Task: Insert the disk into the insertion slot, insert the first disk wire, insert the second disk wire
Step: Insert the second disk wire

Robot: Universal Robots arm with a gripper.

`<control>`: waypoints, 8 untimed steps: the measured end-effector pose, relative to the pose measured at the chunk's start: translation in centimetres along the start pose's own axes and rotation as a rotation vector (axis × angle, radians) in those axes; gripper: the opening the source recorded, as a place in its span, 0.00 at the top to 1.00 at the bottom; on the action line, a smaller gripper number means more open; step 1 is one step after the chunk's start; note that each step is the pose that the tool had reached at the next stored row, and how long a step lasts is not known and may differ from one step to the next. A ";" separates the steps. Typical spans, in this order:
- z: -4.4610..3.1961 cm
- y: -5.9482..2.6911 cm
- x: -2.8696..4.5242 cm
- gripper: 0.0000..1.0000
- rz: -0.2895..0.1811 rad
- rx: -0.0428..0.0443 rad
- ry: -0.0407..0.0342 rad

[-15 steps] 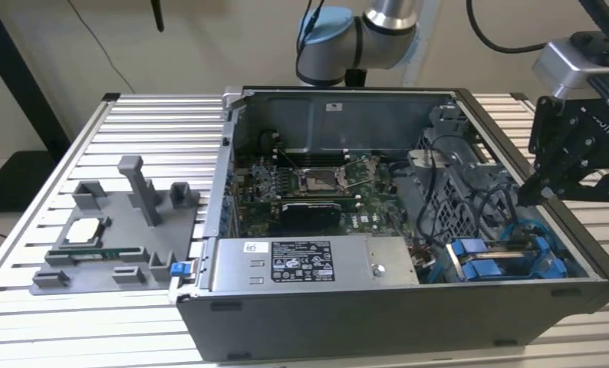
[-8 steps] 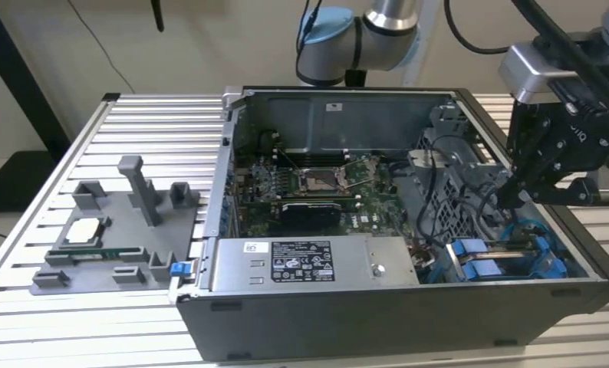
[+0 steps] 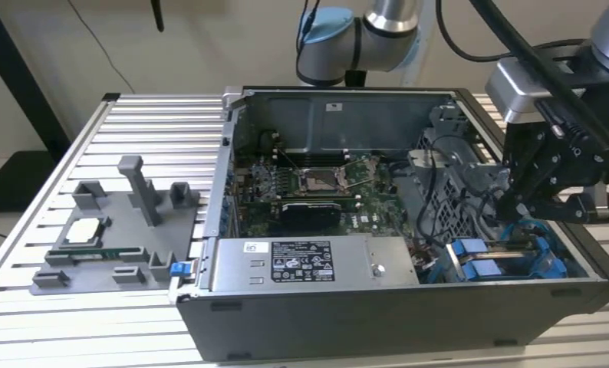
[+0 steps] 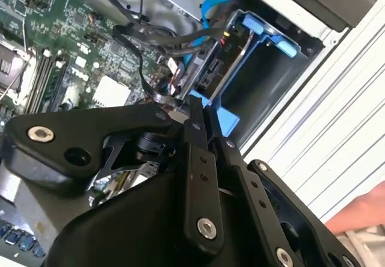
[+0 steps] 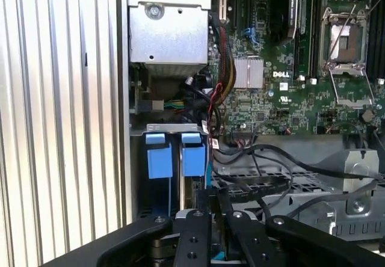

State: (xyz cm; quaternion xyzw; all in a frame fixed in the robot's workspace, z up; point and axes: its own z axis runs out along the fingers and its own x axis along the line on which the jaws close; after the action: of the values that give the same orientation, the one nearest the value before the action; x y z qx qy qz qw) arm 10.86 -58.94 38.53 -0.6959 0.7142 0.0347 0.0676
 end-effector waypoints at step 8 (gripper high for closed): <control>0.38 0.58 0.43 1.00 -0.010 0.0677 -0.0019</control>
State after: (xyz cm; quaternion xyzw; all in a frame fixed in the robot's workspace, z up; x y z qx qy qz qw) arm 10.30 -59.30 38.06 -0.6968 0.7113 0.0108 0.0920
